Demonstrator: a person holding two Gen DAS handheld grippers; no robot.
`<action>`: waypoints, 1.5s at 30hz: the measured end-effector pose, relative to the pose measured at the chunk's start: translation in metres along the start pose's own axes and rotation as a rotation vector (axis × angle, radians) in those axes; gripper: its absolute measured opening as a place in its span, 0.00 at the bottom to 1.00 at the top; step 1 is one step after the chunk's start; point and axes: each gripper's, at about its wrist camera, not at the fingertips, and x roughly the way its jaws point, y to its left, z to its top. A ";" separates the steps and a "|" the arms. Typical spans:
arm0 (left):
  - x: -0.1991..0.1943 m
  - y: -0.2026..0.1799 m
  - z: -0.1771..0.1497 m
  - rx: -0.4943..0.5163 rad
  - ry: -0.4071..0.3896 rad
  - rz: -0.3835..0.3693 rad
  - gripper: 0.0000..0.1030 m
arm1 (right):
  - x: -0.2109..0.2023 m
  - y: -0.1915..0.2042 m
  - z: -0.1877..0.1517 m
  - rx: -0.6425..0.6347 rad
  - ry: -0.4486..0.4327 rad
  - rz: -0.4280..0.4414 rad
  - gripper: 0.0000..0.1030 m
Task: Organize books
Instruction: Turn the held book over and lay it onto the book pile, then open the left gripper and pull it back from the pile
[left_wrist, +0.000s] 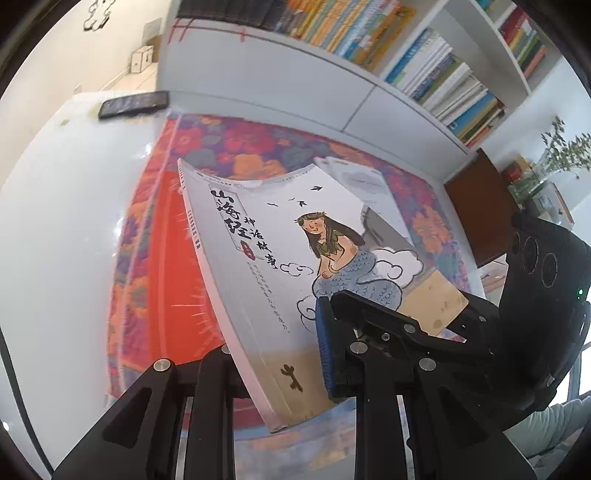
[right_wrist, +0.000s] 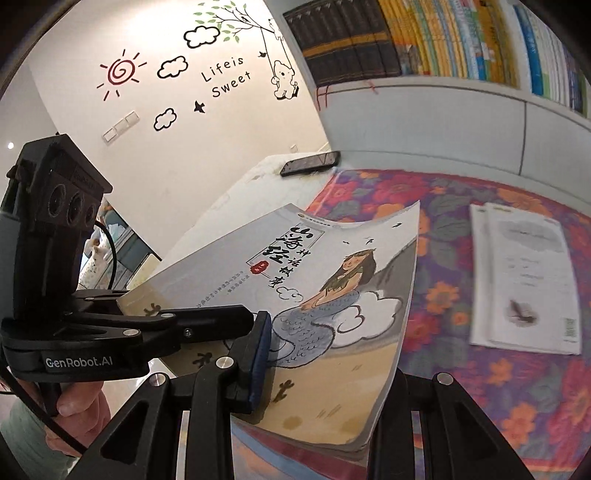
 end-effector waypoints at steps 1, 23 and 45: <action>0.001 0.004 -0.001 0.000 0.005 0.001 0.20 | 0.005 0.002 0.000 0.006 0.004 -0.001 0.30; 0.030 0.094 -0.018 -0.271 0.028 -0.007 0.28 | 0.068 0.008 -0.021 0.095 0.155 -0.043 0.32; 0.023 0.099 -0.019 -0.317 0.015 0.021 0.30 | 0.070 0.022 -0.020 -0.018 0.349 0.025 0.49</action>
